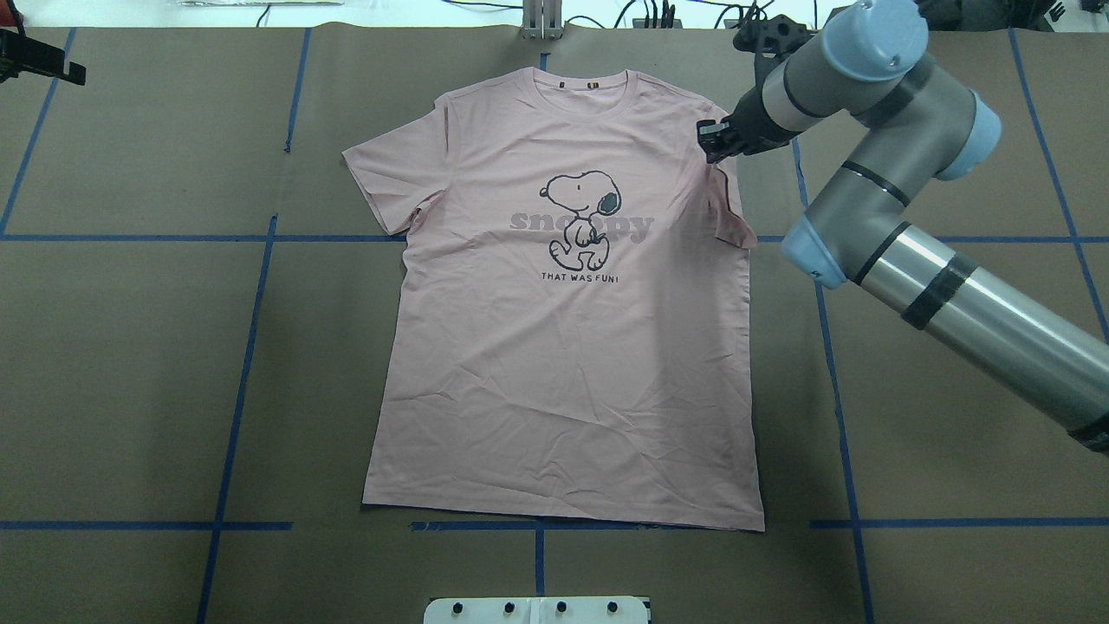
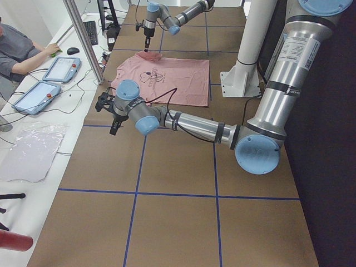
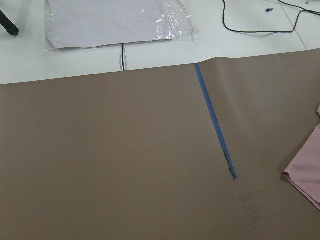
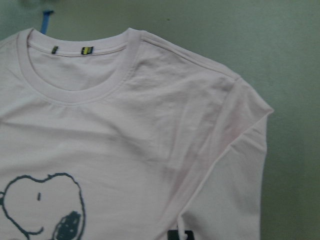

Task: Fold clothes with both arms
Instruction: 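Grasp the sleeve with the right gripper and fold it inward over the body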

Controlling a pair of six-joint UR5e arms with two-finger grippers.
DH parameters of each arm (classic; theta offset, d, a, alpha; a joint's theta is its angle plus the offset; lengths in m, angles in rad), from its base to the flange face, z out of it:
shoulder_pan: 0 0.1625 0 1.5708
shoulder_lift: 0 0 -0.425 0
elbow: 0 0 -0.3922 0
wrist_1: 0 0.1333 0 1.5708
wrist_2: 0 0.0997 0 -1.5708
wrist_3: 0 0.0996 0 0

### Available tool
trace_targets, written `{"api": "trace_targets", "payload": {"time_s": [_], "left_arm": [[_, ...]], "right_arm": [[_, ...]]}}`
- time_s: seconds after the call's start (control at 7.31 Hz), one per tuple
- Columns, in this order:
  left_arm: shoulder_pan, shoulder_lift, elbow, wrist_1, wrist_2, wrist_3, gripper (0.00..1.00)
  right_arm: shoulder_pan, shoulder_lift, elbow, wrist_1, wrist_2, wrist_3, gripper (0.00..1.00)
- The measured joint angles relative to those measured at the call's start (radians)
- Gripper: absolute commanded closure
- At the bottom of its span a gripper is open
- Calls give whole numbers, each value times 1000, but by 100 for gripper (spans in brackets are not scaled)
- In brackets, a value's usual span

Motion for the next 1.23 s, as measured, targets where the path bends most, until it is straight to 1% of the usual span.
{"api": "trace_targets", "payload": {"time_s": [0.14,0.27,0.41,0.55,0.96,1.09,1.23], "left_arm": [[0,1,-1,0,0,-2,0],[0,1,-1,0,0,-10,0],[1,1,-1,-1,0,-18,0],[1,0,-2,-1,0,-22,0],[5,-5,2,-1,1,-36,0],[20,-21,3,0,6,-77,0],[65,-56,5,2,41,-163,0]], "right_arm": [[-27,51,-34,1,-54,29,100],[-39,106,-85,1,-84,41,100],[-42,145,-130,2,-100,45,45],[-44,170,-161,2,-108,46,0],[-54,195,-190,3,-120,49,0],[-54,195,-189,1,-111,65,0],[-52,189,-179,-11,-74,96,0]]}}
